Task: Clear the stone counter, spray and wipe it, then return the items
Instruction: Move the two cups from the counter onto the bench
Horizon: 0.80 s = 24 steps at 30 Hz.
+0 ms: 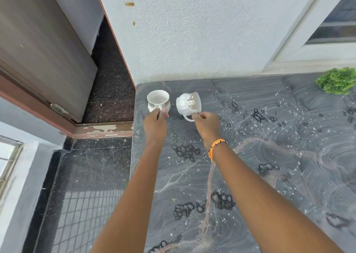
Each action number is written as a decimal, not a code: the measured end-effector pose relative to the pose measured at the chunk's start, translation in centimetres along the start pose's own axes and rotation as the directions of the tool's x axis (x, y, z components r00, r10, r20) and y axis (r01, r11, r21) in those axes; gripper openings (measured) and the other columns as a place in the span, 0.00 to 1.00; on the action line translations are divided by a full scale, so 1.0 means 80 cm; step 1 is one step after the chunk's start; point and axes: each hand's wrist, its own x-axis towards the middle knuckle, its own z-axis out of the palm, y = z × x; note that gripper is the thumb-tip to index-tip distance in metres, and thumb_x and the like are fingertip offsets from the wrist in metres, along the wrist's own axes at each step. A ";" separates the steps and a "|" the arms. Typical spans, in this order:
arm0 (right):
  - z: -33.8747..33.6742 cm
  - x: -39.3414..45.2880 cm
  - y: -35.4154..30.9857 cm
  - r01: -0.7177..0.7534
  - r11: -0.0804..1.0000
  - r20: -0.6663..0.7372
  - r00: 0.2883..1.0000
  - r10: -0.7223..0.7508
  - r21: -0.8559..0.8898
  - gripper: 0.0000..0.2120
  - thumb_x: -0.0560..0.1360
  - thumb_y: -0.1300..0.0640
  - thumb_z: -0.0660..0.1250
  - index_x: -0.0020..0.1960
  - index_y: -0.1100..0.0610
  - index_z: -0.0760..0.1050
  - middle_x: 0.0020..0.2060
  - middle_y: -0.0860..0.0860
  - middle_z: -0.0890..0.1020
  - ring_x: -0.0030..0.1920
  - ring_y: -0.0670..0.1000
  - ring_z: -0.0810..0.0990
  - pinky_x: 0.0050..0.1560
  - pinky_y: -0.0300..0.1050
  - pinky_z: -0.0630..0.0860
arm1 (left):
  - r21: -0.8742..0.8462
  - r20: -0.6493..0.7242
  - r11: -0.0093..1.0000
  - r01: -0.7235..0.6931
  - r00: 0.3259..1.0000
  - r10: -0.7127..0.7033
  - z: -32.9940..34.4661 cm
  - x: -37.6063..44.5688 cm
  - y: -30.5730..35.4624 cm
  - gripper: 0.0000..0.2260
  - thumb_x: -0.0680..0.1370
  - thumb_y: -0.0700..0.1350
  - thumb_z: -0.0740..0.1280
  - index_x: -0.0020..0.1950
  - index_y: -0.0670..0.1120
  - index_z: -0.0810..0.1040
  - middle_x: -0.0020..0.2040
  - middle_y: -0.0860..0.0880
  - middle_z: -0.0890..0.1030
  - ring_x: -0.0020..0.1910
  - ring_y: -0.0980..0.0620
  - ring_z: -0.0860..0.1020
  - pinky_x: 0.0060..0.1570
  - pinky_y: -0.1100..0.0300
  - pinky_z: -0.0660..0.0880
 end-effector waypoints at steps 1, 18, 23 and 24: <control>-0.004 -0.003 0.000 -0.018 0.998 -0.002 1.000 0.018 0.063 0.12 0.71 0.59 0.66 0.30 0.59 0.72 0.24 0.52 0.69 0.25 0.49 0.63 0.25 0.38 0.59 | -0.025 0.003 1.000 0.008 1.000 -0.008 0.001 -0.011 0.001 0.17 0.80 0.45 0.59 0.30 0.48 0.69 0.25 0.52 0.63 0.26 0.54 0.60 0.28 0.58 0.58; -0.279 -0.140 0.076 -0.011 0.976 -0.174 0.984 0.050 0.216 0.09 0.75 0.62 0.63 0.41 0.66 0.77 0.26 0.53 0.76 0.27 0.49 0.75 0.40 0.51 0.77 | -0.193 0.261 0.971 0.140 0.962 -0.087 0.134 -0.280 0.058 0.16 0.79 0.43 0.61 0.30 0.46 0.72 0.29 0.51 0.68 0.22 0.62 0.64 0.25 0.72 0.63; -0.410 -0.183 0.129 0.015 0.978 -0.303 0.952 0.050 0.208 0.09 0.75 0.61 0.64 0.40 0.66 0.76 0.25 0.53 0.76 0.27 0.49 0.74 0.38 0.51 0.78 | -0.173 0.364 0.983 0.059 0.931 0.008 0.217 -0.381 0.095 0.17 0.79 0.45 0.62 0.29 0.47 0.72 0.23 0.54 0.64 0.22 0.60 0.62 0.23 0.71 0.59; -0.443 -0.193 0.144 0.018 0.978 -0.332 0.942 0.053 0.207 0.10 0.75 0.61 0.64 0.41 0.67 0.76 0.25 0.53 0.76 0.26 0.47 0.75 0.38 0.49 0.78 | -0.179 0.396 0.982 0.061 0.918 0.015 0.239 -0.408 0.104 0.17 0.79 0.45 0.62 0.29 0.47 0.72 0.23 0.54 0.63 0.22 0.60 0.61 0.23 0.71 0.58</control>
